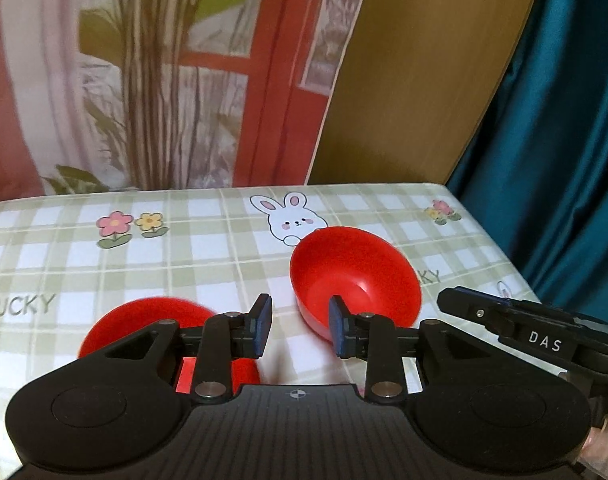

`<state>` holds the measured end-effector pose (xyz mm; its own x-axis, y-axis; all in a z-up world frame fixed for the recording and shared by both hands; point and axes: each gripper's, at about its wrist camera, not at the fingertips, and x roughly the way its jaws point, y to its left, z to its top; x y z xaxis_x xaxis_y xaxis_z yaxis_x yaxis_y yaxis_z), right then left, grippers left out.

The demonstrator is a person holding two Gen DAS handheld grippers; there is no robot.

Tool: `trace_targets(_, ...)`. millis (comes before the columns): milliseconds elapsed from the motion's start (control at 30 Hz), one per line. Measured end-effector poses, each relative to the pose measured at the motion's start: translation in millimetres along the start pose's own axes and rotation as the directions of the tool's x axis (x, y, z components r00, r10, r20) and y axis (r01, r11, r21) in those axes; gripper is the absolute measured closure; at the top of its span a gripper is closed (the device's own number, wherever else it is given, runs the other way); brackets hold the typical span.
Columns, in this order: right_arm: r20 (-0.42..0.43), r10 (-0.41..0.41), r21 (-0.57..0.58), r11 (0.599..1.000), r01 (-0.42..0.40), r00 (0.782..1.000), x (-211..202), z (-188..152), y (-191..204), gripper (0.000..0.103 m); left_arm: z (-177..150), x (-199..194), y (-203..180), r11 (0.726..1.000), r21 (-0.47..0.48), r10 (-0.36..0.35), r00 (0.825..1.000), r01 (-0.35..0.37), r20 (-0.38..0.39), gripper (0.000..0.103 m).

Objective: Organize plates and bowls

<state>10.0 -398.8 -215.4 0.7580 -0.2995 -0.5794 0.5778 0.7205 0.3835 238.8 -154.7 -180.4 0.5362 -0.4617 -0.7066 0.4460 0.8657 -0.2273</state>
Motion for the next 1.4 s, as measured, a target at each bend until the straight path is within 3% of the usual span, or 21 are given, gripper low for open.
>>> trace_targets(467, -0.049, 0.02, 0.049, 0.999, -0.018, 0.999, 39.2, 4.1, -13.4, 0.087, 7.5, 60.0, -3.1, 1.0, 0.022, -0.003, 0.996, 0.005, -0.09, 0.071)
trace_targets(600, -0.054, 0.028, 0.048, 0.999, -0.025, 0.998, 38.9, 5.0, -8.3, 0.089, 5.2, 62.1, -3.3, 1.0, 0.017, -0.004, 0.996, 0.006, -0.094, 0.087)
trace_targets(667, -0.049, 0.031, 0.045, 0.999, -0.029, 0.998, 35.5, 6.6, -4.7, 0.089, 5.0, 60.4, -3.2, 1.0, 0.018, 0.001, 0.996, 0.001, -0.093, 0.087)
trace_targets(1067, -0.004, 0.067, 0.03, 0.997, -0.066, 0.998, 3.1, 18.9, 35.5, 0.089, 9.0, -1.0, -3.4, 1.0, 0.023, 0.014, 1.0, -0.013, -0.009, 0.087)
trace_targets(1400, -0.03, 0.112, 0.006, 0.994, -0.111, 0.993, 0.2, 14.9, 85.5, 0.089, -0.9, -42.7, 26.3, 0.999, 0.004, 0.05, 0.999, -0.05, 0.015, 0.086)
